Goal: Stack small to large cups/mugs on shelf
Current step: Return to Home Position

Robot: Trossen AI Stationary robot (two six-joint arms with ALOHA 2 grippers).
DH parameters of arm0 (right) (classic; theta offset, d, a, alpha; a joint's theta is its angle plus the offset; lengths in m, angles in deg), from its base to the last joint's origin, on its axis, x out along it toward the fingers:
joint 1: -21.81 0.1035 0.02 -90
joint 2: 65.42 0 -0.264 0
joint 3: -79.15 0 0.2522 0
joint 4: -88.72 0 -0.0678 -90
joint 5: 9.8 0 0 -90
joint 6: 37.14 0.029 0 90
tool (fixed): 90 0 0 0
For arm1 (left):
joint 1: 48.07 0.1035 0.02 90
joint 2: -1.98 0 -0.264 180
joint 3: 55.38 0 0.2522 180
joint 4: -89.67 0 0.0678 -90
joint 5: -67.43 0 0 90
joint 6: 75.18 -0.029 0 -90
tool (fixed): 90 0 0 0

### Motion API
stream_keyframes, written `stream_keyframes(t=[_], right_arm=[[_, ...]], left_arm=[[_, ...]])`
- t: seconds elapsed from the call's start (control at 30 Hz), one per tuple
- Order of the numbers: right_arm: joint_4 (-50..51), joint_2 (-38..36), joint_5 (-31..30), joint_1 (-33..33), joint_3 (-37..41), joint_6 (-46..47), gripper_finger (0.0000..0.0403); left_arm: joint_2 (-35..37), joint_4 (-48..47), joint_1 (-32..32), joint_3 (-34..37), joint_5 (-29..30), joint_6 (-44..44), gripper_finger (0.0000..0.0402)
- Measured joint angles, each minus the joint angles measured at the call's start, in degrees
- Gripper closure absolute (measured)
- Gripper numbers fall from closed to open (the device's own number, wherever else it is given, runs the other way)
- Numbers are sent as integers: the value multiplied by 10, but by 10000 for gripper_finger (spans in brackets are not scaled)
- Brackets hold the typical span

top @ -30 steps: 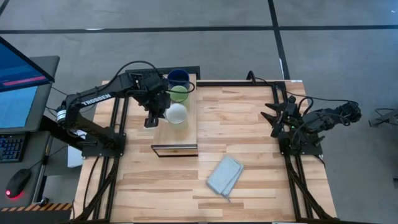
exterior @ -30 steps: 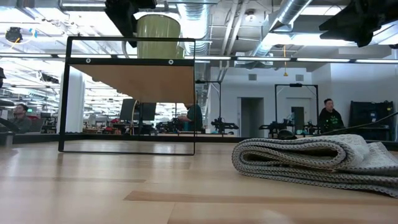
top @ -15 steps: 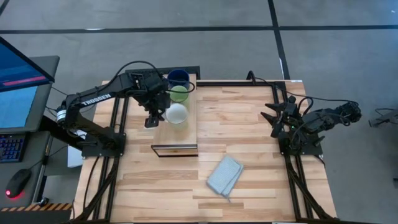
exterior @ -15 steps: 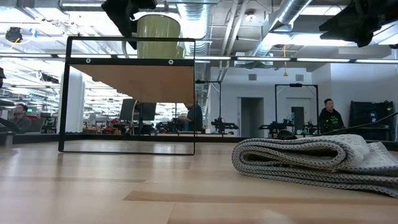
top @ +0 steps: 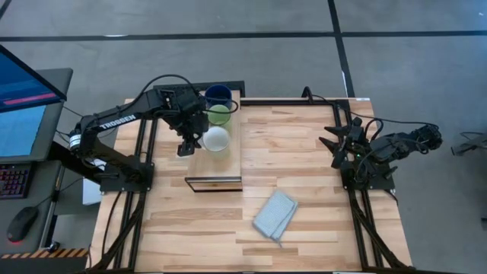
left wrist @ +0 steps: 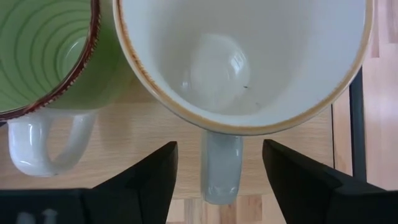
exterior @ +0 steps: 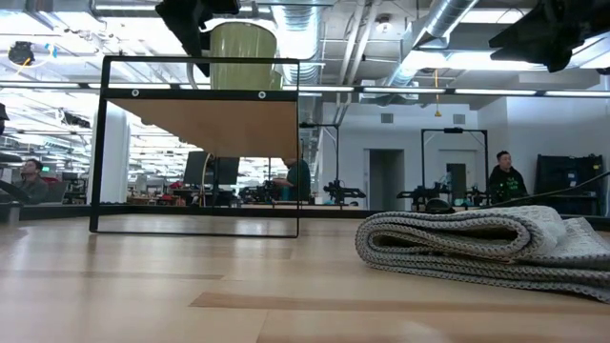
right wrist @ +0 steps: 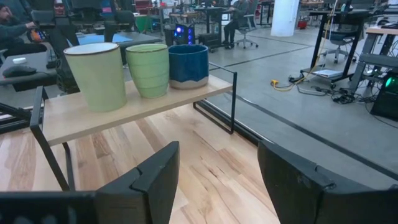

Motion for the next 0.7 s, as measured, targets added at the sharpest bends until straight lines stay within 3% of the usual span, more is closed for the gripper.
stream_keyframes(t=[0.2, 0.5, 0.7], right_arm=[[0, 0, 0, 0, 0, 0, 163], [0, 0, 0, 0, 0, 0, 163], [0, 0, 0, 0, 0, -5, 163]], left_arm=[[0, -6, 0, -16, 0, 0, 175], [1, -64, 0, -123, 5, 18, 175], [2, -72, 0, -187, 94, 83, 175]])
